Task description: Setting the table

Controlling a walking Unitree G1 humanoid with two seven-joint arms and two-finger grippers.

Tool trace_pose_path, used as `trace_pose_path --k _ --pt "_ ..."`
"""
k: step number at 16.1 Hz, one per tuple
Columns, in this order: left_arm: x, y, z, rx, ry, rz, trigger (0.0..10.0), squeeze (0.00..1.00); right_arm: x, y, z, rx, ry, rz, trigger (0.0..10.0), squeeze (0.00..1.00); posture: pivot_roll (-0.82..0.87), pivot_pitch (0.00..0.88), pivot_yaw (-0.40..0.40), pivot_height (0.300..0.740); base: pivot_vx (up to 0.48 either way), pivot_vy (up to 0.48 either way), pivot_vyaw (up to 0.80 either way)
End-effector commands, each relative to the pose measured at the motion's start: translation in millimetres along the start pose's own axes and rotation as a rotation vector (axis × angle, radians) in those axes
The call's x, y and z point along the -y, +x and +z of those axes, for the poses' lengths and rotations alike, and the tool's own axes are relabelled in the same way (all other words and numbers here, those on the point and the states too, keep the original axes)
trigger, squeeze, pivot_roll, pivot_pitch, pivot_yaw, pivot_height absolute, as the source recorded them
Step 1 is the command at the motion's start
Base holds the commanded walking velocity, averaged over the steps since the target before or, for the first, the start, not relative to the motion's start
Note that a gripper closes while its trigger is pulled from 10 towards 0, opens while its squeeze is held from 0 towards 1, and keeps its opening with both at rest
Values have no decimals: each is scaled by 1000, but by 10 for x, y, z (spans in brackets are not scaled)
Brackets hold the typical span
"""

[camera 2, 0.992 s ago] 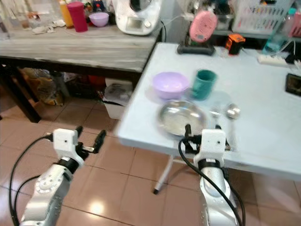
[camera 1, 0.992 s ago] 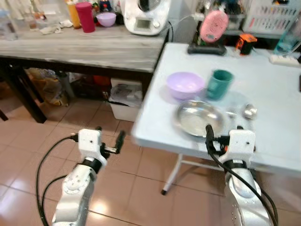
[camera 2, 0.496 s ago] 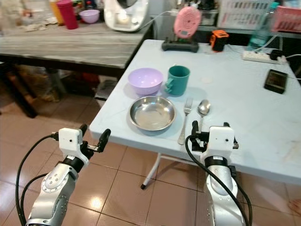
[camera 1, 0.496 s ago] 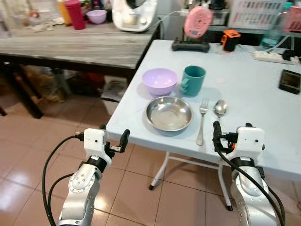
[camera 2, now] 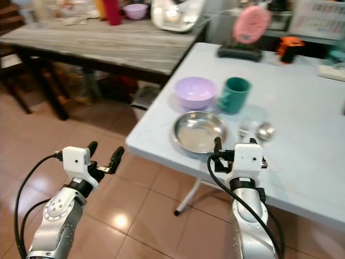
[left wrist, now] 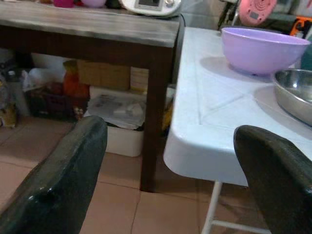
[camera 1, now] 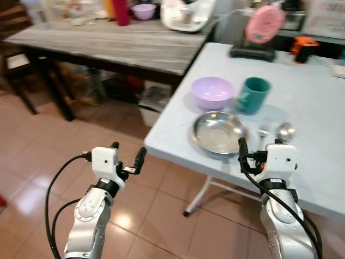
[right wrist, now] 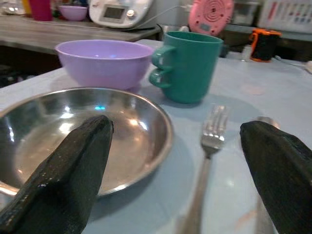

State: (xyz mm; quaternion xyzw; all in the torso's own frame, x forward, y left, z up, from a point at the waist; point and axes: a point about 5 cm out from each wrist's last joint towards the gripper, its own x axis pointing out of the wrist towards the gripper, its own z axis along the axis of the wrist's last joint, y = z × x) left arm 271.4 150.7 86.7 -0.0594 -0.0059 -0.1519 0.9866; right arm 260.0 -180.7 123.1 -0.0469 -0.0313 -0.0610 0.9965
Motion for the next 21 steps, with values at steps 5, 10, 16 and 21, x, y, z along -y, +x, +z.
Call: trace_pose_path --k 5,10,16,21 --pt "63 11 23 13 -10 -54 10000 0 59 13 1 -33 33 -49 10000 0 -270 59 31 740 272 0 0" --pt "91 12 4 7 -17 -78 10000 0 41 27 -11 -50 -17 -55 10000 0 -272 58 29 740 308 0 0" --pt "118 -13 -10 9 -33 -90 10000 0 -22 6 -14 -46 -24 7 10000 0 -278 64 28 740 139 0 0" --pt "121 -104 -46 -26 14 -184 10000 0 25 -16 -50 -68 -19 -30 10000 0 -280 72 27 740 0 0 0"
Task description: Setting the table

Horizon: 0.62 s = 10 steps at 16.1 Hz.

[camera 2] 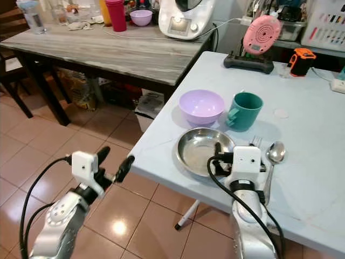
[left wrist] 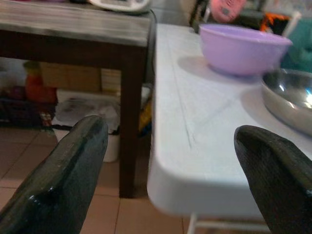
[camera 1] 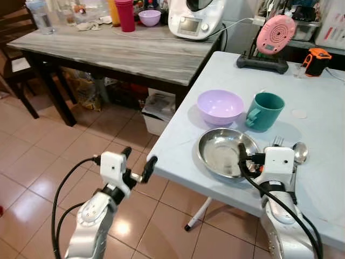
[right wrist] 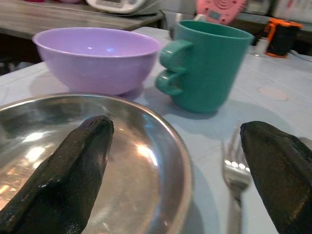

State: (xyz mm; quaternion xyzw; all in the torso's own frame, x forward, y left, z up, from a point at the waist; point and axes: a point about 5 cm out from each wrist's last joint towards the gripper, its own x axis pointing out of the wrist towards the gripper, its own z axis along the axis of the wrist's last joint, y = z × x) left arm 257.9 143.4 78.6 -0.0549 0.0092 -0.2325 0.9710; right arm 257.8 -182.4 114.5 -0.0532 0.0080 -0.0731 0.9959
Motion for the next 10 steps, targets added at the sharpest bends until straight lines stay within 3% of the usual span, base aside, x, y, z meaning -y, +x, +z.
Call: trace_pose_path --k 1,4,10 --pt "29 -12 35 4 20 -52 10000 0 14 5 24 2 27 -6 10000 0 -280 72 27 740 0 0 0" --pt "90 -43 0 -51 34 -176 10000 0 45 -1 10 -31 78 -2 10000 0 -282 90 25 740 0 0 0" --pt "162 -55 5 -60 55 -270 10000 0 98 98 38 -55 157 15 10000 0 -285 98 33 740 0 0 0"
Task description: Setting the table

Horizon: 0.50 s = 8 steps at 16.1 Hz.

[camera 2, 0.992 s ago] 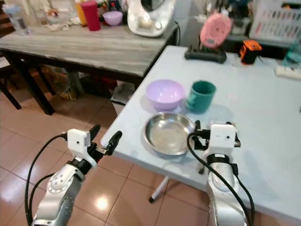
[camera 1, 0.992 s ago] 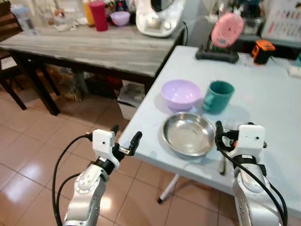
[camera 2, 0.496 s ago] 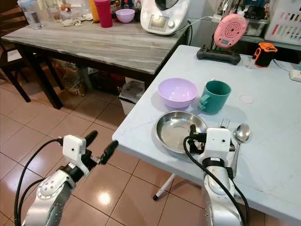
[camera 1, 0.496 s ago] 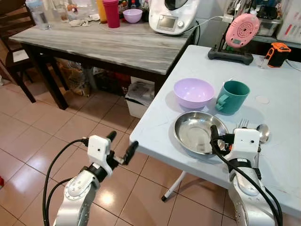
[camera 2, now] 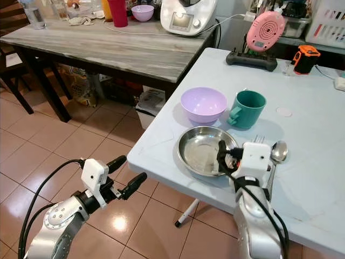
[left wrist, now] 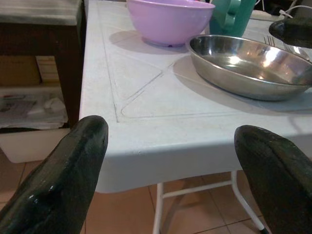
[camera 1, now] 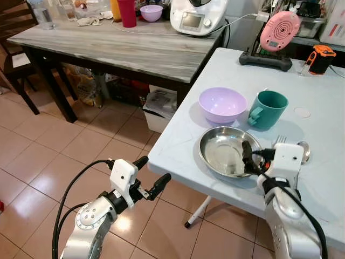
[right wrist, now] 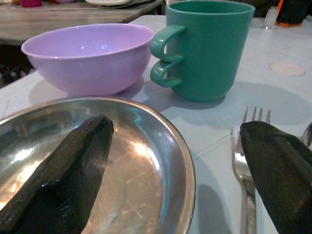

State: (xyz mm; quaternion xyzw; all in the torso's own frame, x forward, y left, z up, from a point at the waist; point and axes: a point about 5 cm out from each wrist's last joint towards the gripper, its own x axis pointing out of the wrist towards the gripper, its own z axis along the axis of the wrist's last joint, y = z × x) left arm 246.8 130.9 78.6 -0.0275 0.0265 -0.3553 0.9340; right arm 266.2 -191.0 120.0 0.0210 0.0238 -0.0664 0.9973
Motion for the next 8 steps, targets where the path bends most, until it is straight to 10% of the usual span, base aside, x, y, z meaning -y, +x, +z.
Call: trace_pose_path --k 1,8 --pt "2 -10 32 3 14 -19 10000 0 33 20 -19 -28 24 -3 10000 0 -283 97 34 740 0 0 0" --pt "-15 27 95 16 63 -66 10000 0 -9 98 -97 -117 80 44 10000 0 -276 92 32 740 0 0 0"
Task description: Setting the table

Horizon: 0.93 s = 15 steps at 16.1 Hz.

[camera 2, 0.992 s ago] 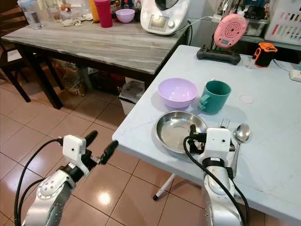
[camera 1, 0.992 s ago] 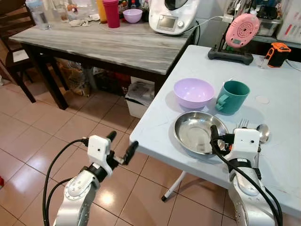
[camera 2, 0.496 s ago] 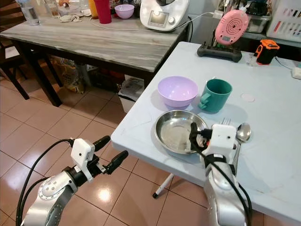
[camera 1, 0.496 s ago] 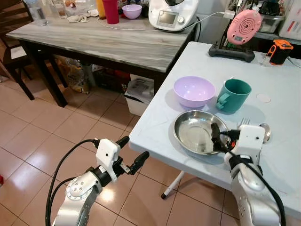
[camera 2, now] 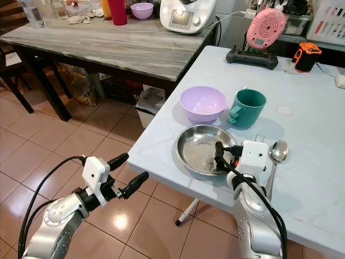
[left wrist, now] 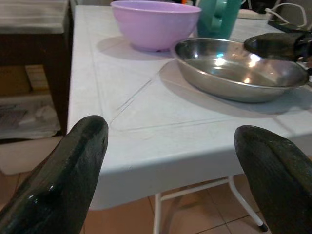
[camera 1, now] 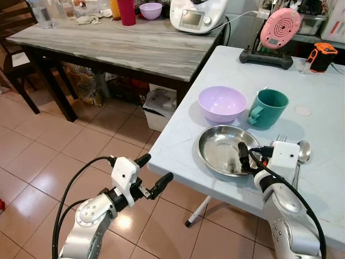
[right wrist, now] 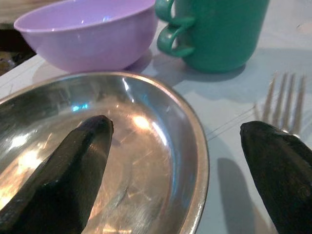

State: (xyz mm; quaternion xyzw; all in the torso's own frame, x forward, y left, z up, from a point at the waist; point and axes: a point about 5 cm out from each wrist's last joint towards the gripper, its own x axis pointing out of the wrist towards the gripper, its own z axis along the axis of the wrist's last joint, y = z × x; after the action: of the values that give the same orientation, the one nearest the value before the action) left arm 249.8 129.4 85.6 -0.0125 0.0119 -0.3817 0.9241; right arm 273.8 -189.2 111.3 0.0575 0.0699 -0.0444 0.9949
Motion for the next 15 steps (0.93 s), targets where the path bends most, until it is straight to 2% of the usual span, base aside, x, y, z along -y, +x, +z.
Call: trace_pose_path --k 1,5,6,7,15 --pt "-14 -2 28 1 24 -10 10000 0 18 23 -11 -16 29 0 10000 0 -276 92 32 740 0 0 0" --pt "-13 17 90 4 43 -39 10000 0 -16 85 -19 -43 38 34 10000 0 -274 97 38 740 0 0 0" --pt "7 26 115 7 46 -52 10000 0 -26 99 -22 -53 48 41 745 0 -274 98 38 740 0 0 0" --pt "17 30 124 10 44 -58 10000 0 -34 104 -26 -61 61 48 0 0 -273 98 37 740 0 0 0" --pt "60 37 140 7 44 -92 10000 0 -110 118 -72 -163 116 90 0 0 -273 101 34 740 0 0 0"
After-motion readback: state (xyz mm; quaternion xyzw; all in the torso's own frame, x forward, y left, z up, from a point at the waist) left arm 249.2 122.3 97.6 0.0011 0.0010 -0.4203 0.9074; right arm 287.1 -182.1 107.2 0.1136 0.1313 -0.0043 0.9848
